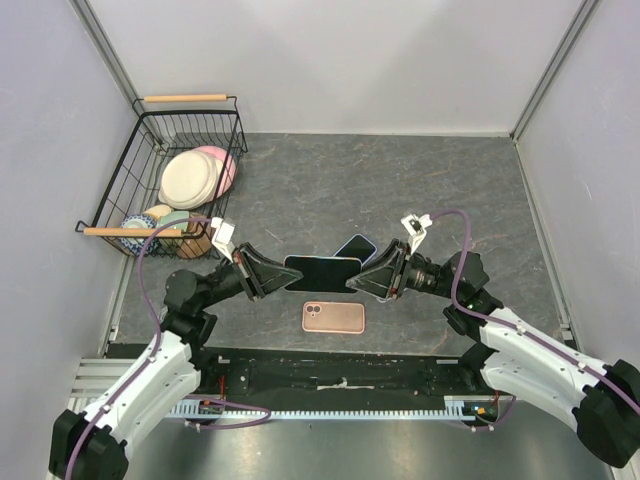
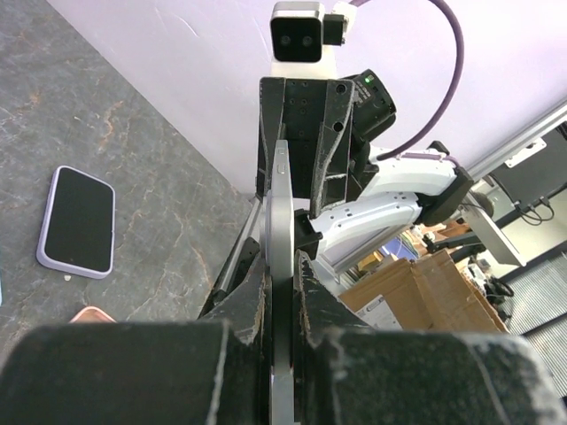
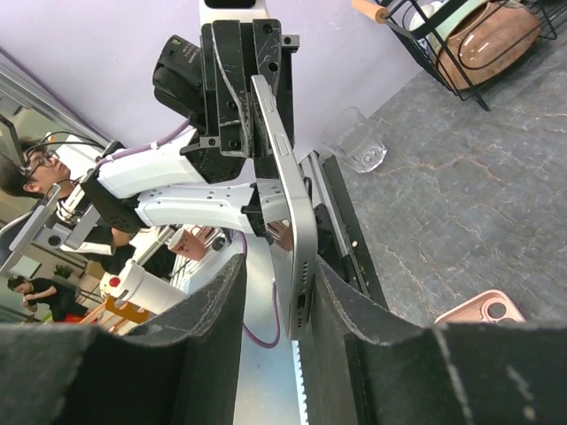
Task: Put the phone into the phone case
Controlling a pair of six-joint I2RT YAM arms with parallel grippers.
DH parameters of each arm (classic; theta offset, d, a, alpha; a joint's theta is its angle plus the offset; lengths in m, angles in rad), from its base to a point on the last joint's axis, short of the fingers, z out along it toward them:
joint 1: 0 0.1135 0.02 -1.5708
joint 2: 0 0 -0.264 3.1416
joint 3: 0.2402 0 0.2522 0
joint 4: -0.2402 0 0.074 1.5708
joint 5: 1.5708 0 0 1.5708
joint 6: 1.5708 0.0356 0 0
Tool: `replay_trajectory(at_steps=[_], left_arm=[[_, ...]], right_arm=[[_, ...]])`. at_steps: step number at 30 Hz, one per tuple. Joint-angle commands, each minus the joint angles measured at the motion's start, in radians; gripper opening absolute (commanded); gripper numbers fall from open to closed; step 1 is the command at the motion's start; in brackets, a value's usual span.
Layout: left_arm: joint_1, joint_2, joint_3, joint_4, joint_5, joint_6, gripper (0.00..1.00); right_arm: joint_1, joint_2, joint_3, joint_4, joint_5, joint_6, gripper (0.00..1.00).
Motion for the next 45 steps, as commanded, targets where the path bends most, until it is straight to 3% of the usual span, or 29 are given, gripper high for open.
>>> replay_trajectory(at_steps=[1, 3, 4, 7, 11, 17, 18, 20, 21, 24, 25, 32, 37, 45], left_arm=[[0.0, 0.0, -0.003, 0.143, 0.023, -0.069, 0.02], [-0.002, 0.0, -0.014, 0.158, 0.022, -0.082, 0.02], [0.0, -0.002, -0.018, 0.155, 0.02, -0.084, 0.02], [0.0, -0.014, -0.02, 0.114, 0.016, -0.079, 0.02], [0.0, -0.051, 0.005, -0.03, 0.01, -0.041, 0.04], [0.0, -0.08, 0.103, -0.478, -0.072, 0.131, 0.29], [0.0, -0.062, 0.115, -0.522, -0.082, 0.152, 0.39], [-0.002, -0.034, 0.176, -0.706, -0.128, 0.226, 0.49], [0.0, -0.019, 0.204, -0.784, -0.15, 0.252, 0.63], [-0.002, 0.046, 0.339, -0.995, -0.222, 0.347, 0.74], [0.0, 0.069, 0.365, -1.08, -0.271, 0.382, 0.75], [-0.002, 0.133, 0.494, -1.285, -0.481, 0.427, 0.77], [0.0, 0.169, 0.514, -1.295, -0.572, 0.459, 0.77], [-0.002, 0.346, 0.49, -1.229, -0.547, 0.476, 0.76]], right_arm=[[0.022, 0.041, 0.011, 0.156, -0.005, 0.045, 0.38], [0.04, 0.065, 0.009, 0.192, -0.008, 0.049, 0.3], [0.058, 0.09, 0.011, 0.199, -0.007, 0.049, 0.18], [0.083, 0.131, 0.012, 0.217, -0.002, 0.052, 0.0], [0.089, 0.125, 0.029, 0.113, 0.025, 0.027, 0.0], [0.089, 0.091, 0.118, -0.181, 0.114, -0.065, 0.0], [0.089, 0.102, 0.135, -0.215, 0.12, -0.09, 0.0], [0.089, 0.117, 0.178, -0.279, 0.128, -0.101, 0.0], [0.091, 0.137, 0.192, -0.295, 0.134, -0.108, 0.0], [0.089, 0.197, 0.27, -0.369, 0.119, -0.156, 0.0], [0.089, 0.209, 0.285, -0.39, 0.119, -0.168, 0.0], [0.089, 0.337, 0.348, -0.474, 0.11, -0.179, 0.0], [0.085, 0.377, 0.36, -0.51, 0.134, -0.168, 0.0], [0.063, 0.449, 0.399, -0.579, 0.191, -0.116, 0.0]])
